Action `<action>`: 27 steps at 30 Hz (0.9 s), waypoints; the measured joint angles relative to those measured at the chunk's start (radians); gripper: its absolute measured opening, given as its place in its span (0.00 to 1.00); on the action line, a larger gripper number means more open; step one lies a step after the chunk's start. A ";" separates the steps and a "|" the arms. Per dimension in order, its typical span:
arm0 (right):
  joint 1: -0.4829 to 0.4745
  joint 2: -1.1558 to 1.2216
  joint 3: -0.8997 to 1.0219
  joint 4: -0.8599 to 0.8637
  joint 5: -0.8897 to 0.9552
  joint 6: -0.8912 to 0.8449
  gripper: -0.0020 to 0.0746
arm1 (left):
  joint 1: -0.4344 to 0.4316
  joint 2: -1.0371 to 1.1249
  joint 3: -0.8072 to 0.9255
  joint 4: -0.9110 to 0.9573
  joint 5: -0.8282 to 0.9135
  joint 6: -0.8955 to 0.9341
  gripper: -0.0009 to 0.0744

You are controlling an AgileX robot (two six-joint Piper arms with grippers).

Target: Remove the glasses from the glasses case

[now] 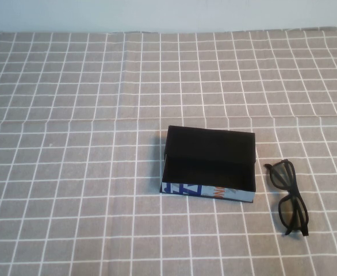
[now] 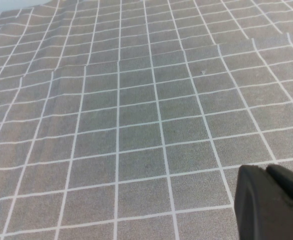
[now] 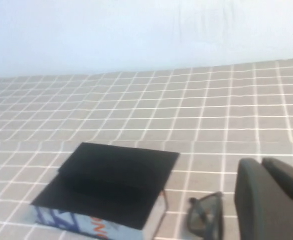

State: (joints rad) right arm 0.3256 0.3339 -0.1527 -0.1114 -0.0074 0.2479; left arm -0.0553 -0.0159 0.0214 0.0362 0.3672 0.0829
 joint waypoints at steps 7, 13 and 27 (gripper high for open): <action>-0.165 -0.158 0.097 0.059 0.013 -0.113 0.01 | 0.000 0.000 0.000 0.000 0.000 0.000 0.01; -0.269 -0.286 0.159 0.096 0.056 -0.209 0.01 | 0.000 0.000 0.000 0.000 0.000 0.000 0.01; -0.296 -0.342 0.181 0.142 0.317 -0.224 0.01 | 0.000 0.000 0.000 0.000 0.000 0.000 0.01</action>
State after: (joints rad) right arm 0.0295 -0.0076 0.0287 0.0302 0.3097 0.0238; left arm -0.0553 -0.0159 0.0214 0.0362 0.3672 0.0829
